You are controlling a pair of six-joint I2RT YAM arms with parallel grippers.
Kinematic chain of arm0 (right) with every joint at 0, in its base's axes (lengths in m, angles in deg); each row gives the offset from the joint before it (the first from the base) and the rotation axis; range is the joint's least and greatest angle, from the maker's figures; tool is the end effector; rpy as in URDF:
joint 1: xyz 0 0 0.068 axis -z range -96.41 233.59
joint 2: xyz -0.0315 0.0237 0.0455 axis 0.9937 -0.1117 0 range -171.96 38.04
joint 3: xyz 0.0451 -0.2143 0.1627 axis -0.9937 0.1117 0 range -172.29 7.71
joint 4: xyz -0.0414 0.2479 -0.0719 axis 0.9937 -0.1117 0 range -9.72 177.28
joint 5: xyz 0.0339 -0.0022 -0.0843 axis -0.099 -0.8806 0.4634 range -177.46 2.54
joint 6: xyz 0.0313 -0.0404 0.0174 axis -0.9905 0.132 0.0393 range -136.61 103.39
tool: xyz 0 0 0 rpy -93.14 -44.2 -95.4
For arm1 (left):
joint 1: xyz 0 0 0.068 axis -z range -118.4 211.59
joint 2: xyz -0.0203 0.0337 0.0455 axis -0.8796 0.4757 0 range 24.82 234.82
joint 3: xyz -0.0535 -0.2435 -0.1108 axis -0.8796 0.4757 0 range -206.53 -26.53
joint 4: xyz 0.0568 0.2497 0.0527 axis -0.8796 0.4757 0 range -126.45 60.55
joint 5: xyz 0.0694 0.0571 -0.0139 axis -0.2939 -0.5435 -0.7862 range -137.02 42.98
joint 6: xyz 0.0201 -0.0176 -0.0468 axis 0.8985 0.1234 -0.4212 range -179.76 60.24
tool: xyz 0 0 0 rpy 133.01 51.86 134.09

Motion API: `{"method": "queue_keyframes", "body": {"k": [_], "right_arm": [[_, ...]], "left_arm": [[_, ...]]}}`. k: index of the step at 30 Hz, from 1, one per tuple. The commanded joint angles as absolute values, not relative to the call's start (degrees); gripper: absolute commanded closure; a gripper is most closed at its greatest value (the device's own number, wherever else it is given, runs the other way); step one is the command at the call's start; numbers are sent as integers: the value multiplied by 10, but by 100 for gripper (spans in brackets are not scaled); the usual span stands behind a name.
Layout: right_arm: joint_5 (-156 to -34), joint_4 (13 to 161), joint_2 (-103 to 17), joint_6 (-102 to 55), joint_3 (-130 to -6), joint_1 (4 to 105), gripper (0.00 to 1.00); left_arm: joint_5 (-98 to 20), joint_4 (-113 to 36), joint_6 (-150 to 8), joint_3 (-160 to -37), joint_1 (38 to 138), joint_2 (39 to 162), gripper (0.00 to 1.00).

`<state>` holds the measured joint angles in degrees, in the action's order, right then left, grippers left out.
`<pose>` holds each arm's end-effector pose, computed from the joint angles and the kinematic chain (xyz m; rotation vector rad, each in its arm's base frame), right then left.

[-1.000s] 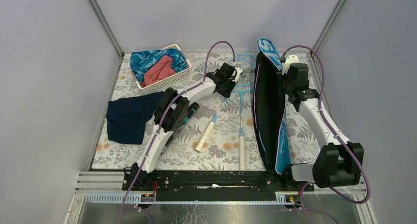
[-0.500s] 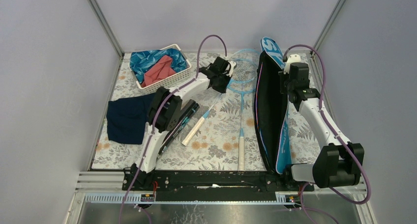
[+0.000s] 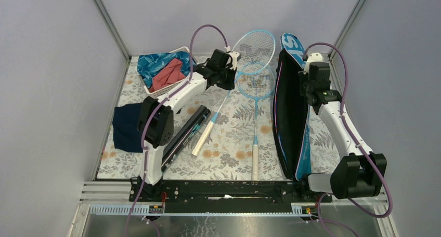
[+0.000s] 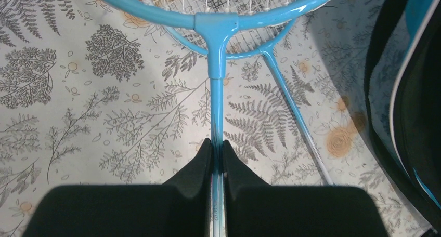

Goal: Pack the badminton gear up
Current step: Pick up the racket from the center of the board.

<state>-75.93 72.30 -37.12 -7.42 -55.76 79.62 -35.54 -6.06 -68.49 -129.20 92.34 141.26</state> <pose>0.3015 0.0138 0.3289 -0.1071 2.0332 -0.2621 0.3986 -0.2453 0.2740 0.5568 2.3294 -0.5681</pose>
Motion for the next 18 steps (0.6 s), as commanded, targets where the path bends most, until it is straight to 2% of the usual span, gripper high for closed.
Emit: {"method": "queue_keyframes", "body": {"k": [1, 11, 18], "right_arm": [[-743, 742, -375, -81, -601, 800, 100], [-753, 736, -409, -100, -626, 800, 100], [-776, 729, -433, -121, -644, 800, 100]], "left_arm": [[-348, -93, -679, -1261, 924, 1357, 100], [-396, -89, -613, -1214, 942, 1264, 100], [-477, -42, -533, -1195, 984, 1225, 100]]}}
